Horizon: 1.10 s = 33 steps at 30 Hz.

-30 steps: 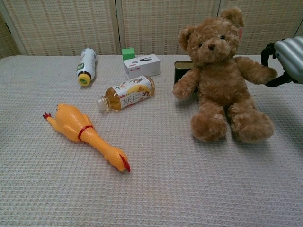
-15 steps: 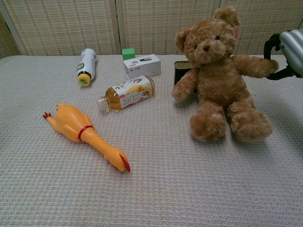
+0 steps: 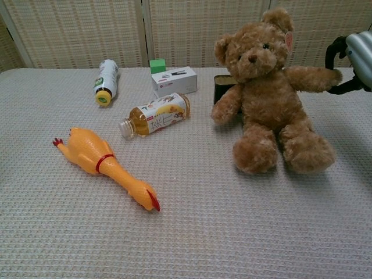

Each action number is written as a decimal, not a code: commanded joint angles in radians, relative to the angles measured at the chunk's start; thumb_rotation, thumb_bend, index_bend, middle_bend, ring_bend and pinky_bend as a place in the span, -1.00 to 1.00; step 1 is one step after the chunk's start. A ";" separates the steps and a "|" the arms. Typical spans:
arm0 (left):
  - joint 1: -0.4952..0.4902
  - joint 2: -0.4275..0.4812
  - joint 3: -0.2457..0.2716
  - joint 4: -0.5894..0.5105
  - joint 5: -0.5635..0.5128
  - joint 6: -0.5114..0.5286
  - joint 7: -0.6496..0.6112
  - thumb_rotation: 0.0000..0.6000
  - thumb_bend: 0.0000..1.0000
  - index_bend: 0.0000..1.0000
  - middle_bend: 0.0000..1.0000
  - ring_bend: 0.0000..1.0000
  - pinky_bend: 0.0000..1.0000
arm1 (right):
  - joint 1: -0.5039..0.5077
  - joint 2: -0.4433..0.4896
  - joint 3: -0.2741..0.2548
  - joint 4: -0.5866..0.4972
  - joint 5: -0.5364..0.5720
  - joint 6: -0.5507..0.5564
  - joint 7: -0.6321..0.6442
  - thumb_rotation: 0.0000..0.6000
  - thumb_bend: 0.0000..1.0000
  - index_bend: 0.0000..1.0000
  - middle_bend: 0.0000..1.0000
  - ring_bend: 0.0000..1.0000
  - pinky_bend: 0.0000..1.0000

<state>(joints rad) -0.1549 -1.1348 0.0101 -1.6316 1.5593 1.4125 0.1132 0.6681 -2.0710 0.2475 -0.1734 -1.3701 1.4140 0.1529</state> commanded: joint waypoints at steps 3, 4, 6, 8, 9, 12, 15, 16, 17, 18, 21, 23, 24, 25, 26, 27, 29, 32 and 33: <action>-0.001 0.000 0.001 0.001 -0.002 -0.005 0.000 1.00 -0.11 -0.52 -0.79 -0.72 -0.38 | -0.013 0.000 -0.025 0.007 -0.015 -0.045 -0.024 1.00 -0.76 0.30 -0.16 -0.23 0.17; -0.002 0.001 0.001 0.001 -0.002 -0.006 0.000 1.00 -0.11 -0.51 -0.79 -0.72 -0.38 | -0.018 0.001 -0.034 0.007 -0.020 -0.061 -0.029 1.00 -0.76 0.30 -0.16 -0.24 0.17; -0.002 0.000 0.001 0.003 -0.002 -0.006 0.002 1.00 -0.11 -0.51 -0.79 -0.72 -0.38 | -0.022 0.003 -0.042 0.008 -0.026 -0.076 -0.038 1.00 -0.76 0.30 -0.16 -0.24 0.17; -0.002 0.000 0.002 0.007 -0.001 -0.007 0.005 1.00 -0.11 -0.51 -0.79 -0.72 -0.38 | -0.025 0.007 -0.042 0.003 -0.025 -0.067 -0.035 1.00 -0.76 0.29 -0.16 -0.25 0.18; -0.001 0.001 0.003 0.007 -0.001 -0.007 0.004 1.00 -0.11 -0.51 -0.78 -0.72 -0.38 | -0.027 0.012 -0.038 -0.005 -0.022 -0.050 -0.019 1.00 -0.76 0.27 -0.16 -0.25 0.18; -0.001 0.001 0.001 0.005 -0.006 -0.008 0.003 1.00 -0.11 -0.51 -0.78 -0.72 -0.38 | -0.049 0.042 -0.035 -0.053 -0.022 0.001 0.056 1.00 -0.76 0.10 -0.20 -0.35 0.18; -0.002 0.000 0.001 0.007 -0.006 -0.009 0.008 1.00 -0.11 -0.51 -0.78 -0.72 -0.38 | -0.107 0.123 -0.064 -0.175 -0.047 0.038 0.140 1.00 -0.76 -0.25 -0.47 -0.62 0.14; -0.002 0.000 0.002 0.007 -0.005 -0.010 0.009 1.00 -0.11 -0.51 -0.78 -0.72 -0.38 | -0.131 0.160 -0.073 -0.234 -0.052 0.049 0.143 1.00 -0.76 -0.33 -0.53 -0.68 0.11; -0.002 0.000 0.003 0.006 -0.005 -0.011 0.010 1.00 -0.10 -0.51 -0.78 -0.72 -0.38 | -0.159 0.205 -0.083 -0.307 -0.057 0.061 0.133 1.00 -0.76 -0.44 -0.60 -0.77 0.04; -0.002 0.001 0.003 0.004 -0.005 -0.011 0.012 1.00 -0.11 -0.51 -0.78 -0.72 -0.38 | -0.190 0.259 -0.097 -0.398 -0.063 0.073 0.112 1.00 -0.76 -0.55 -0.66 -0.86 -0.04; 0.000 0.000 0.004 0.001 -0.002 -0.006 0.021 1.00 -0.10 -0.51 -0.78 -0.72 -0.38 | -0.315 0.525 -0.163 -0.855 -0.078 0.112 -0.030 1.00 -0.76 -0.72 -0.69 -0.95 -0.14; 0.001 -0.001 0.004 -0.001 -0.001 -0.005 0.025 1.00 -0.10 -0.51 -0.78 -0.72 -0.38 | -0.374 0.669 -0.212 -1.086 -0.081 0.117 -0.107 1.00 -0.76 -0.82 -0.70 -0.96 -0.20; 0.001 -0.001 0.004 -0.002 -0.001 -0.005 0.026 1.00 -0.10 -0.51 -0.77 -0.72 -0.38 | -0.399 0.727 -0.237 -1.173 -0.079 0.115 -0.139 1.00 -0.76 -0.87 -0.70 -0.96 -0.22; 0.000 -0.002 0.004 -0.002 -0.001 -0.005 0.028 1.00 -0.10 -0.51 -0.77 -0.72 -0.38 | -0.426 0.790 -0.267 -1.261 -0.076 0.109 -0.177 1.00 -0.76 -0.90 -0.70 -0.96 -0.22; 0.001 -0.002 0.004 -0.002 -0.001 -0.006 0.029 1.00 -0.10 -0.51 -0.77 -0.72 -0.38 | -0.442 0.828 -0.288 -1.310 -0.074 0.101 -0.199 1.00 -0.76 -0.94 -0.70 -0.96 -0.23; 0.001 -0.003 0.004 -0.001 -0.003 -0.007 0.031 1.00 -0.10 -0.51 -0.77 -0.72 -0.38 | -0.455 0.858 -0.305 -1.349 -0.070 0.092 -0.217 1.00 -0.76 -0.96 -0.70 -0.96 -0.23; 0.000 -0.003 0.005 -0.001 -0.009 -0.013 0.036 1.00 -0.10 -0.51 -0.77 -0.72 -0.38 | -0.479 0.912 -0.335 -1.415 -0.049 0.060 -0.253 1.00 -0.76 -0.98 -0.70 -0.95 -0.23; -0.002 -0.002 0.005 -0.004 -0.012 -0.018 0.036 1.00 -0.11 -0.51 -0.77 -0.72 -0.38 | -0.487 0.936 -0.344 -1.456 -0.049 0.045 -0.312 1.00 -0.76 -0.98 -0.70 -0.94 -0.23; -0.002 -0.002 0.005 -0.003 -0.010 -0.018 0.036 1.00 -0.11 -0.51 -0.77 -0.72 -0.38 | -0.492 0.934 -0.343 -1.458 -0.056 0.051 -0.325 1.00 -0.76 -0.98 -0.70 -0.94 -0.23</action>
<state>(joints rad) -0.1571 -1.1367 0.0148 -1.6351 1.5485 1.3945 0.1494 0.2602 -1.2459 -0.0246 -1.5181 -1.4243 1.4740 -0.0566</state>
